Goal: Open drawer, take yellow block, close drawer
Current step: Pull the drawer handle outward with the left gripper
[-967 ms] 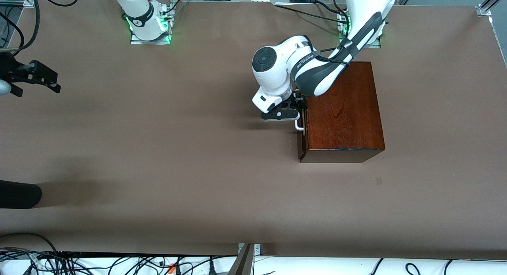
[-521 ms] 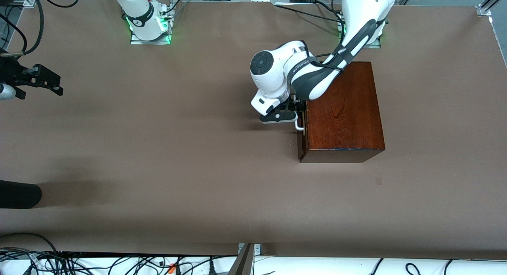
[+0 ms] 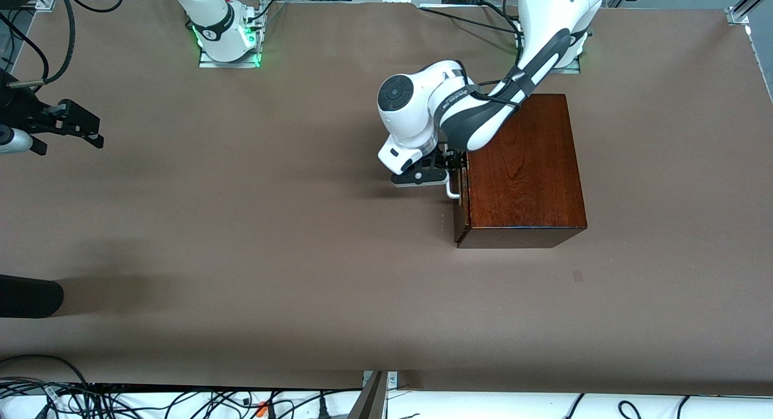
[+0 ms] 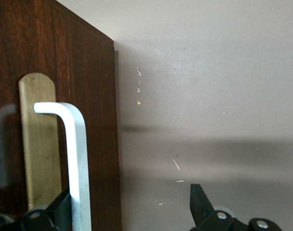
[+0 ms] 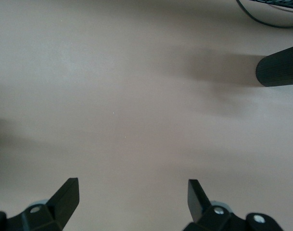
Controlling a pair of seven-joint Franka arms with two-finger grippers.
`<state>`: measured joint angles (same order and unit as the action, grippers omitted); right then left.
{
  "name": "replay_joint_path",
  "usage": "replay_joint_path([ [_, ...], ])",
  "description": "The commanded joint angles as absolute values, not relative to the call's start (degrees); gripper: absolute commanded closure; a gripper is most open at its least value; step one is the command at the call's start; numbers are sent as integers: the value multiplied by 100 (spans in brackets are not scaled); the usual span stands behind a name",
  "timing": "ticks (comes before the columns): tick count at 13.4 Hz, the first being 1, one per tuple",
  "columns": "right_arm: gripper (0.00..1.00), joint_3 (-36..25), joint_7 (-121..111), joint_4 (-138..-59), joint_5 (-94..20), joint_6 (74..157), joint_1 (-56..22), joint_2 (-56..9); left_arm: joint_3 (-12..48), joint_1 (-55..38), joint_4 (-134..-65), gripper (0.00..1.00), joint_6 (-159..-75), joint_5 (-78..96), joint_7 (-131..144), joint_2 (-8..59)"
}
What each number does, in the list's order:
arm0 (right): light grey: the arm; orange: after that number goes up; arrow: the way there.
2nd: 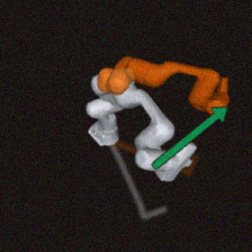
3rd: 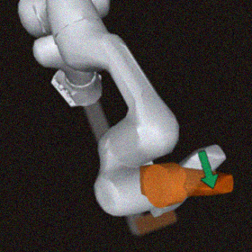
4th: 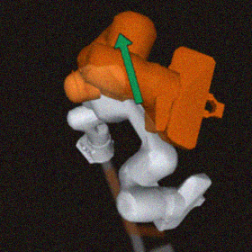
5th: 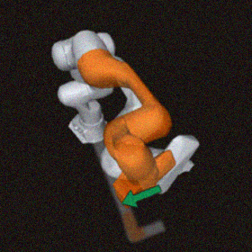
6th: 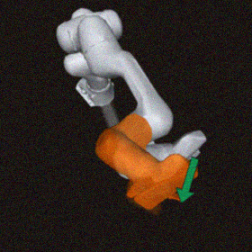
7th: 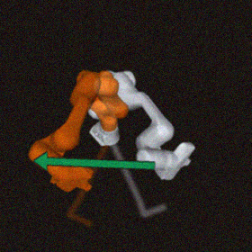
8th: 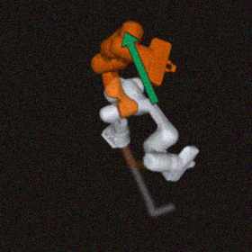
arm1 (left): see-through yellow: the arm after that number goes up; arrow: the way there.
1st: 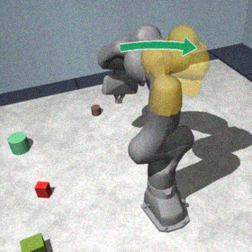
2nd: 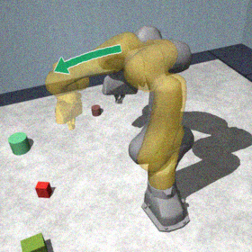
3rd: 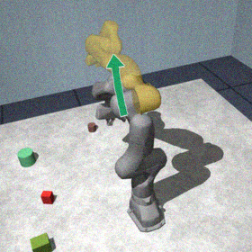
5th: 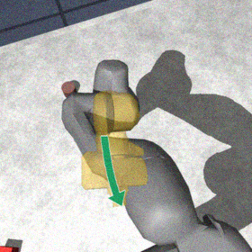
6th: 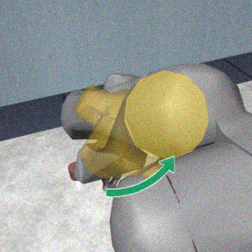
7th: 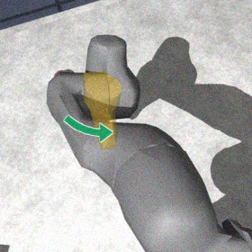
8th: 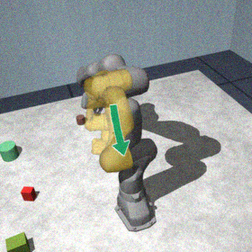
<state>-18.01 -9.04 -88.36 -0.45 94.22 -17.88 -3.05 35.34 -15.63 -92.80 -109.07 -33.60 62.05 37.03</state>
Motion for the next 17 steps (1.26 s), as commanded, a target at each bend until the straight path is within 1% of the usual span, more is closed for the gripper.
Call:
replay_joint_path([
  [1,0,-1811,-861,-8798,-132,9448,-1811,-299,3551,-1784,-8896,0,-10881,-3437,6407,3884],
  [5,0,-1811,-861,-8798,-141,9448,-1811,-299,3551,-1995,-8614,0,-10881,-3437,6574,4078],
  [12,0,-1811,-861,-8798,-141,9457,-1802,-308,3542,-2144,-8385,0,-10881,-3419,6749,4236],
  [17,0,-1811,-861,-8798,-141,9457,-1802,-308,3551,-2311,-8034,0,-10881,-3410,6838,4412],
])
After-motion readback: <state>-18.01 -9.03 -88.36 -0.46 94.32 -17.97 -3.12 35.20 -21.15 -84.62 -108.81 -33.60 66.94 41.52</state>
